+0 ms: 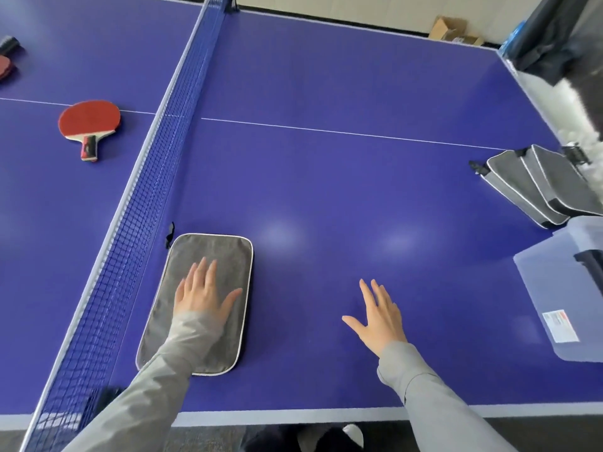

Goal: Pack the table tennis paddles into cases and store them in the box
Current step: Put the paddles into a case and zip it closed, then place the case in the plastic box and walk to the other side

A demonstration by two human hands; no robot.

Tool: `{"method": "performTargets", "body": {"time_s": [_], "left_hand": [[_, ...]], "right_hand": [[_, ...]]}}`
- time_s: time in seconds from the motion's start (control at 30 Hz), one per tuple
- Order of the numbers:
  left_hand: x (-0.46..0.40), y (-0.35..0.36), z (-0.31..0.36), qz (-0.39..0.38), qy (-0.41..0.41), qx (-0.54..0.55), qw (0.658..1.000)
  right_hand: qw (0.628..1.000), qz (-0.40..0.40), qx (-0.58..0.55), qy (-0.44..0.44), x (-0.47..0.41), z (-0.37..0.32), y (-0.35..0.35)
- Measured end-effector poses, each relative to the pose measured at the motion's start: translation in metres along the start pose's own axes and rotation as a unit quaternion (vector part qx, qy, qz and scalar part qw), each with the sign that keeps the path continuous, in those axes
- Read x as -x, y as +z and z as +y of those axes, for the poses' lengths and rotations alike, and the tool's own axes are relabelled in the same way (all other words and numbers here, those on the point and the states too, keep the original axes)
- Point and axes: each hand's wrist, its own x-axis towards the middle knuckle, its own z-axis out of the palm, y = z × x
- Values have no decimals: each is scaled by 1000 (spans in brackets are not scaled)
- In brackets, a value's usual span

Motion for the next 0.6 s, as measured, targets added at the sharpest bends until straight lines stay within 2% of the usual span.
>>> {"method": "performTargets", "body": {"time_s": [0.23,0.4,0.6], "left_hand": [[7,8,128,-67,101,-100,988],[40,20,252,-55,174,-137,974],[103,47,410,-37,256,-123,958]], "right_hand": [[994,97,-48,9,16,66,-53],[982,181,-57,24,46,162,-98],[958,272,-69,53,103,299,-150]]}}
